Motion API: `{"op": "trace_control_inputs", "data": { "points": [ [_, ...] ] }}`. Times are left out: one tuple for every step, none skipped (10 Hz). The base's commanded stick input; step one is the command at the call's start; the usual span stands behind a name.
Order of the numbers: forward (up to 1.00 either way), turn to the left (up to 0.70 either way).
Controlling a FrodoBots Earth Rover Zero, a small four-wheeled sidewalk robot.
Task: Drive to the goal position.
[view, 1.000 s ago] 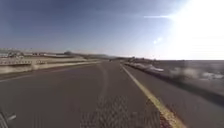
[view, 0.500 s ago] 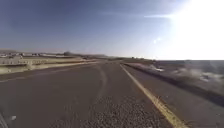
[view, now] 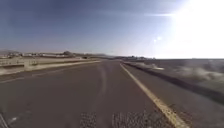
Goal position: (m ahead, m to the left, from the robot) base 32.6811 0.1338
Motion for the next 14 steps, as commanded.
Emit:
{"op": "trace_control_inputs", "data": {
  "points": [
    [0.7, 0.0],
    [0.7, 0.0],
    [0.7, 0.0],
    [0.7, 0.0],
    [0.7, 0.0],
    [0.7, 0.0],
    [0.7, 0.0],
    [0.7, 0.0],
    [0.7, 0.0],
    [0.7, 0.0],
    [0.7, 0.0],
    [0.7, 0.0],
    [0.7, 0.0],
    [0.7, 0.0]
  ]
}}
